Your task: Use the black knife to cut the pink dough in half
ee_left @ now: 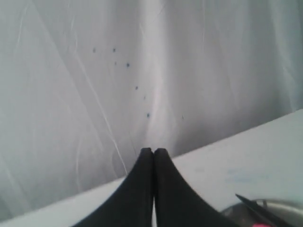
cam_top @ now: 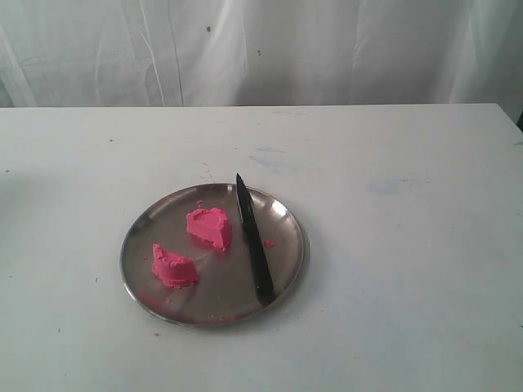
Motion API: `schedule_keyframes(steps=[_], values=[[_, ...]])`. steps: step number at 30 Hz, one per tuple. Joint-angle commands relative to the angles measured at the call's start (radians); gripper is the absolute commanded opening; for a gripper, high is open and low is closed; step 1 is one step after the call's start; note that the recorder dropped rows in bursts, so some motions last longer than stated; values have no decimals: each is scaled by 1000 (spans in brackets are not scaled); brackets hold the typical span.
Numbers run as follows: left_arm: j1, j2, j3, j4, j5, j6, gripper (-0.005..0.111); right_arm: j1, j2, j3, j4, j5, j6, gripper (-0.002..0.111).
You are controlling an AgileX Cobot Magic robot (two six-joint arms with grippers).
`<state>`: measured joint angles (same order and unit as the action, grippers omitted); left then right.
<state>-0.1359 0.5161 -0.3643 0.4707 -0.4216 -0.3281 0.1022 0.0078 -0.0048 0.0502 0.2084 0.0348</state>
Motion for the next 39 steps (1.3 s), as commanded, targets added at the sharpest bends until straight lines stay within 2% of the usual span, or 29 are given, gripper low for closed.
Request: schedule_keyframes(steps=[1, 5, 7, 13, 15, 17, 20, 24, 28, 39], values=[[-51, -74, 76, -361, 224, 214, 0, -5, -6, 5, 2, -3, -4, 0], [-59, -163, 117, -708, 386, 546, 0, -5, -6, 5, 2, -3, -4, 0], [-56, -189, 135, -775, 402, 622, 0, -5, -6, 5, 2, -3, -4, 0], [-52, -205, 178, -773, 405, 613, 0, -5, -6, 5, 2, -3, -4, 0], [-50, -227, 238, -740, 363, 525, 0, -5, -6, 5, 2, -3, -4, 0], [-50, -268, 311, -630, 316, 360, 0, -5, -6, 5, 2, -3, -4, 0], [-50, -327, 364, -578, 281, 294, 0, -5, -6, 5, 2, -5, -4, 0], [-50, -425, 364, -578, 454, 303, 0, -5, -6, 5, 2, -5, -4, 0], [-50, -516, 364, -561, 549, 303, 0, -5, -6, 5, 2, -5, -4, 0], [-50, -516, 364, -561, 562, 303, 0, -5, -6, 5, 2, -5, -4, 0]])
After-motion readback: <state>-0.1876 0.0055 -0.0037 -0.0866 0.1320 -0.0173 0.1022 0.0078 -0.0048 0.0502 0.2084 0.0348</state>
